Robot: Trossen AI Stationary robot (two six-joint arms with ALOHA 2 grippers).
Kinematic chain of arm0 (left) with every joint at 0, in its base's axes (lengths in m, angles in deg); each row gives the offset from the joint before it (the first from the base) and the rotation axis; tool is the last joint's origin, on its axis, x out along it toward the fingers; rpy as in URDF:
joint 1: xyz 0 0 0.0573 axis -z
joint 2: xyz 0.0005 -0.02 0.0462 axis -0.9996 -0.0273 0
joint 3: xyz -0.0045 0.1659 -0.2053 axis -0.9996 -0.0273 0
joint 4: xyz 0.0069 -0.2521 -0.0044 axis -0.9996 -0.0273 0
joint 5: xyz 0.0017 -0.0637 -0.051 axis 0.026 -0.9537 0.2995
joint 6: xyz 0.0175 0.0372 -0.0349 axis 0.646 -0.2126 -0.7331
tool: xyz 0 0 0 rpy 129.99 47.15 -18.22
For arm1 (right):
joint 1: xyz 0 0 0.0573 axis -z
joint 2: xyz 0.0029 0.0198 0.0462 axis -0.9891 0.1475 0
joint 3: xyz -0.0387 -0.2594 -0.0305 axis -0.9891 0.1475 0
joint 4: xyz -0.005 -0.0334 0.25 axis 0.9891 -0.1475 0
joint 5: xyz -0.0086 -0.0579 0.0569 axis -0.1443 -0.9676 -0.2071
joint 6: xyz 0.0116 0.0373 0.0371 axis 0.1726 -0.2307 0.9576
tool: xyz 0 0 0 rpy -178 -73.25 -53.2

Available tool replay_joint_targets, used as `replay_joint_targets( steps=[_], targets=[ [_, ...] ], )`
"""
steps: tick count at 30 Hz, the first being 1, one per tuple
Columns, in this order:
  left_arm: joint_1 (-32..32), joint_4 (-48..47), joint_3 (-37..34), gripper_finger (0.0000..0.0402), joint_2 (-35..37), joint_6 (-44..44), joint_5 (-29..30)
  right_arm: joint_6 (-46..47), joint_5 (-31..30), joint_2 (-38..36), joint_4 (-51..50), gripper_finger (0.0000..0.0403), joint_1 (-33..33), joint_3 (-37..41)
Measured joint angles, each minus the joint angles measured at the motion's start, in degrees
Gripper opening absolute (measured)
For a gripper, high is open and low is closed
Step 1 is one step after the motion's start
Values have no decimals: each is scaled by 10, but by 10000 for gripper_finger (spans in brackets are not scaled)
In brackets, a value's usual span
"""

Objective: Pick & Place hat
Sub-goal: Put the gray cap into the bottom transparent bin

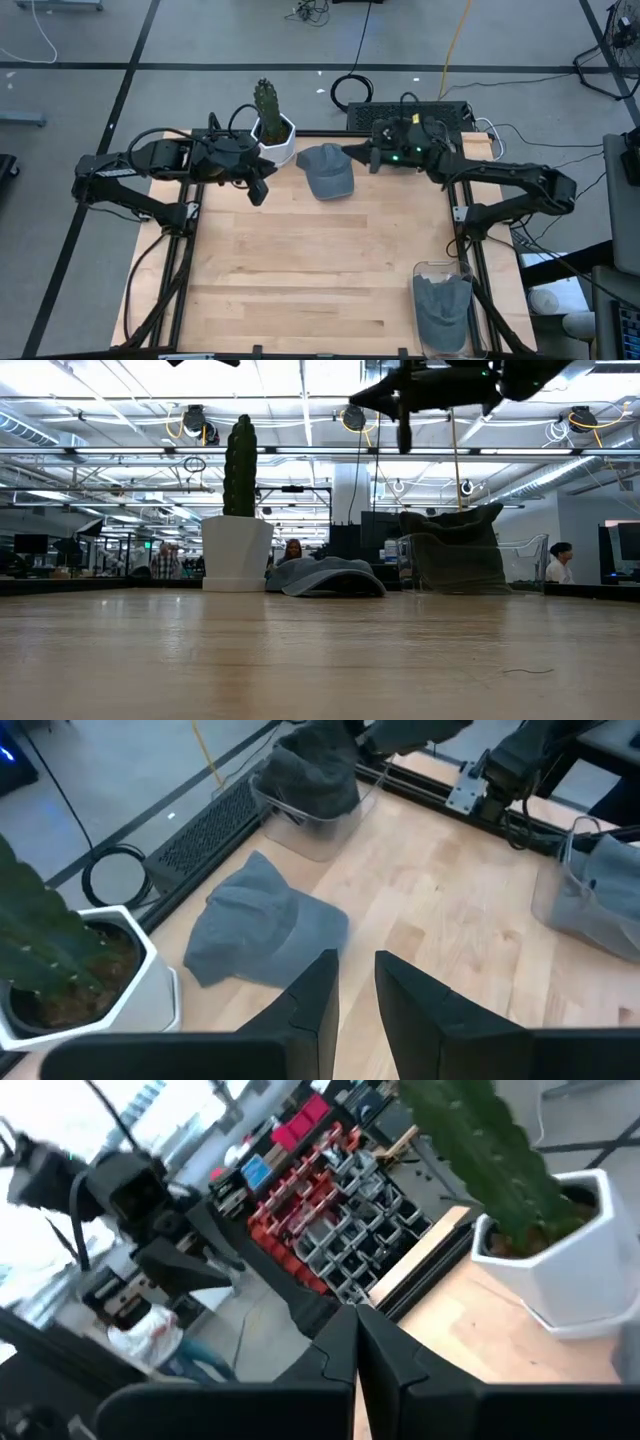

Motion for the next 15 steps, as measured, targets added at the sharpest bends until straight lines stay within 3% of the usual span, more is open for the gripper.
replay_joint_targets(
  steps=[6,15],
  targets=[
    [0,-3,0,76,12,-10,1,-82,2,52,-95,0,-4,-105],
    [0,10,0,76,22,-52,2,-252,2,126,-343,2,8,-261]
  ],
)
